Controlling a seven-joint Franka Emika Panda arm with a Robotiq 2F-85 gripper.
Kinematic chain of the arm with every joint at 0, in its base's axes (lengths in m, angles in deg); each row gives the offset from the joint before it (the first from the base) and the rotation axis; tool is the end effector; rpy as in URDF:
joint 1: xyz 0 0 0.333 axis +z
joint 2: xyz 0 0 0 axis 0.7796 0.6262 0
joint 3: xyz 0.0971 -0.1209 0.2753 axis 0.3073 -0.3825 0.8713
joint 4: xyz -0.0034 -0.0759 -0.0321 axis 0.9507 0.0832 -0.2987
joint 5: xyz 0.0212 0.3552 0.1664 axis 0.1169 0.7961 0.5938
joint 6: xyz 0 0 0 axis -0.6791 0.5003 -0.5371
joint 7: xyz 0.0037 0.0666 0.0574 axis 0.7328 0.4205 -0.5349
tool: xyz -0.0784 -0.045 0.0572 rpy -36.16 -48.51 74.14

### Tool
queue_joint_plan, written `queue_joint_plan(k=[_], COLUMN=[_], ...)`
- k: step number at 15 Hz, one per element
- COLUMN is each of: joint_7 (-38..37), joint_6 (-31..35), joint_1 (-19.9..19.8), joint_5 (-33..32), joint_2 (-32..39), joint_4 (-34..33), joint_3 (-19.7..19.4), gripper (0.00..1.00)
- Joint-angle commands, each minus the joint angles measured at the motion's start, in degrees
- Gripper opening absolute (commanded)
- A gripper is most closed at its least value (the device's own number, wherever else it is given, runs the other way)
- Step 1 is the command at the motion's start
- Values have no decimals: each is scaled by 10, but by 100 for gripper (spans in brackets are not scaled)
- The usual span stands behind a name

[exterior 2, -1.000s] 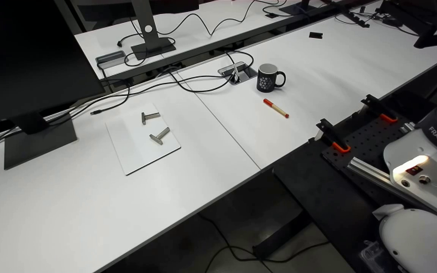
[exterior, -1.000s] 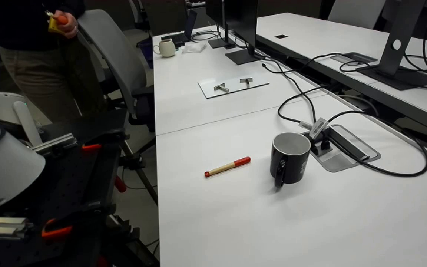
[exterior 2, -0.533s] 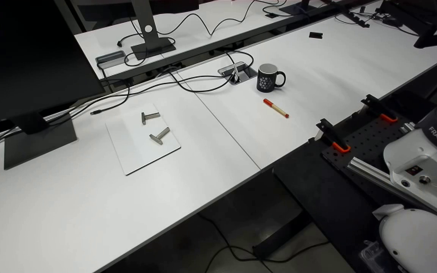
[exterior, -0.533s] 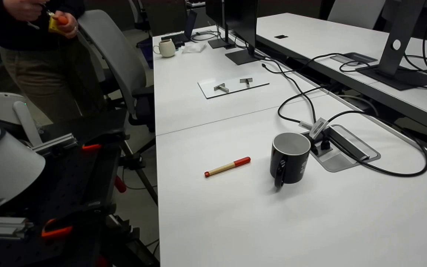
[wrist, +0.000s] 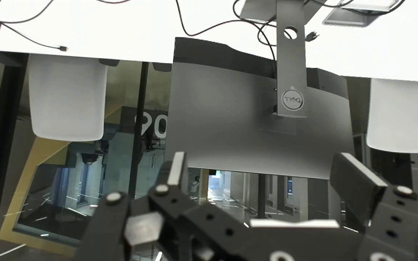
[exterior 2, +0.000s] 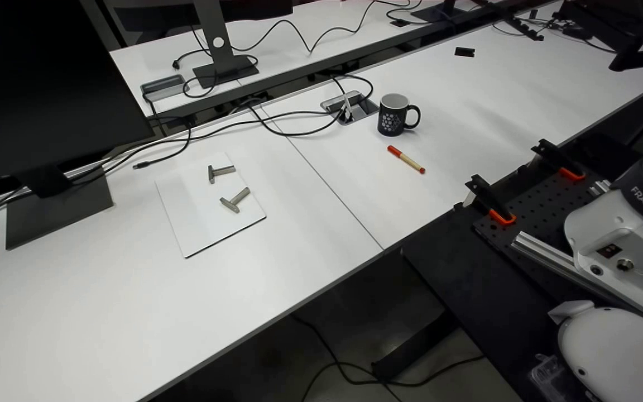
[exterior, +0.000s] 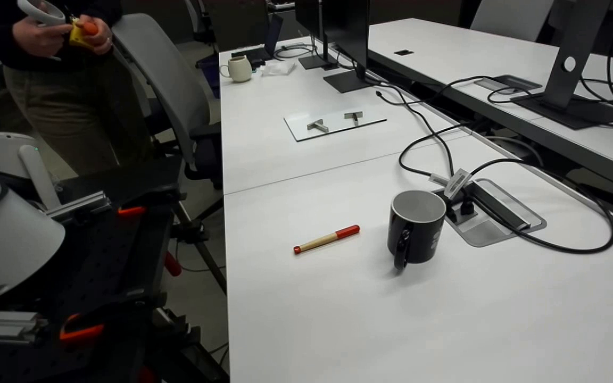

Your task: Put the marker in the mug

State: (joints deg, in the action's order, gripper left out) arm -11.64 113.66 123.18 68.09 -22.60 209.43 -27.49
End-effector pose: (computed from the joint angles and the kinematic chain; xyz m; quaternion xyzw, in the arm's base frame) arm 0.5529 0.0723 0.4467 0.8589 0.0450 0.5101 0.0072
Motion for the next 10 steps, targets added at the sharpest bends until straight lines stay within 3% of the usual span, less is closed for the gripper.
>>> queue_joint_plan(k=[1,2,3,10], joint_7=[-74,-92,-55,-77], joint_6=[8,8,9,5], joint_1=[-62,-79,-147,-430], joint_5=[-28,-35,12,41], joint_2=[9,14,9,74], joint_4=[6,7,8,-33], joint_3=[67,86,169,474], gripper=[100,100,100,100])
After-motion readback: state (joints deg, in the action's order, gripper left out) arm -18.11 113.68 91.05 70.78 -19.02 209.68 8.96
